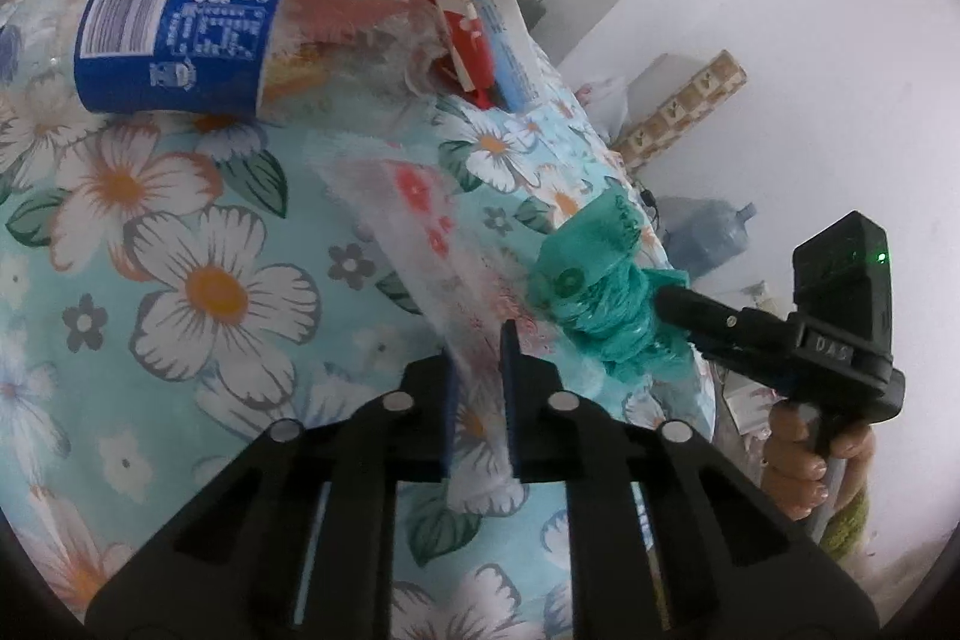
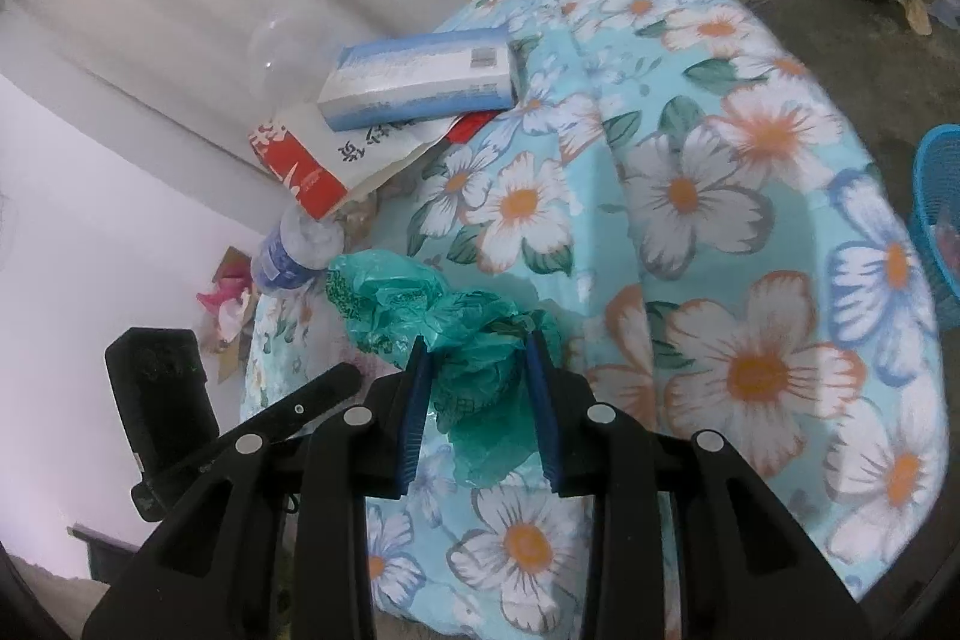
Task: Collect trash
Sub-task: 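Grasp the clear red-printed bag with the left tool while the right tool grasps the green plastic bag, then lift the clear bag with the left tool while the right tool lifts the green bag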
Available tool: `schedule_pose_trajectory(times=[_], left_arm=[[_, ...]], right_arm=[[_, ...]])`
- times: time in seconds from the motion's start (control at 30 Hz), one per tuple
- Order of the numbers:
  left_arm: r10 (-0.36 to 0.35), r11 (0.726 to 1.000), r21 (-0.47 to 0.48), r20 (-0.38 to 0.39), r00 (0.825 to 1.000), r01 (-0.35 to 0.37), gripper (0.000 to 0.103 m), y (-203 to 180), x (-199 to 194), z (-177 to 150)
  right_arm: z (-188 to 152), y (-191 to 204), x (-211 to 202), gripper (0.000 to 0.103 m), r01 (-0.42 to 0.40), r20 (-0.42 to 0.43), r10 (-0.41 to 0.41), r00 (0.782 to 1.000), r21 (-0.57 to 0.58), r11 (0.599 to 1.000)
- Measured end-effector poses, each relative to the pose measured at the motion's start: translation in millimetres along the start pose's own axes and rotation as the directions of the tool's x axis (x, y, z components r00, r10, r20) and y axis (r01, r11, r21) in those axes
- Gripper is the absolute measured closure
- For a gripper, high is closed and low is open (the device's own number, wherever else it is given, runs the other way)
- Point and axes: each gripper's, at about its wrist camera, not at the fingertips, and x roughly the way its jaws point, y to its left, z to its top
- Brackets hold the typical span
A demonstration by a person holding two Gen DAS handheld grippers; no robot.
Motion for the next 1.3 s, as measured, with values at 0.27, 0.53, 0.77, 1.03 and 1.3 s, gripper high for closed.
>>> schedule_pose_trajectory(times=[0.27, 0.53, 0.77, 1.03, 1.3], left_arm=[[0.005, 0.999, 0.042, -0.022, 1.000, -0.005, 0.099, -5.9, -1.2, -9.5], [-0.003, 0.997, 0.079, -0.038, 0.999, 0.006, 0.100, -20.4, -0.9, -17.7], [0.000, 0.996, 0.093, -0.037, 0.999, 0.004, 0.100, -24.2, 0.1, -16.3], [-0.004, 0.992, 0.129, -0.018, 1.000, 0.007, 0.100, -27.3, -9.5, -13.2], [-0.005, 0.984, 0.177, 0.009, 1.000, 0.004, 0.100, -38.9, -22.5, -9.1]], right_arm=[[-11.1, 0.8, -27.5, 0.067, 0.107, 0.006, -0.107, 0.994, -0.048, 0.993], [-20.1, 17.9, -27.5, 0.048, 0.175, 0.031, -0.172, 0.985, -0.208, 0.962], [-19.7, 9.3, -13.0, 0.051, 0.142, 0.014, -0.141, 0.990, -0.169, 0.975], [-23.6, 0.7, -27.5, 0.065, 0.120, 0.050, -0.116, 0.992, -0.081, 0.989], [-26.1, -20.9, -53.8, 0.065, 0.066, 0.106, -0.069, 0.992, 0.032, 0.997]])
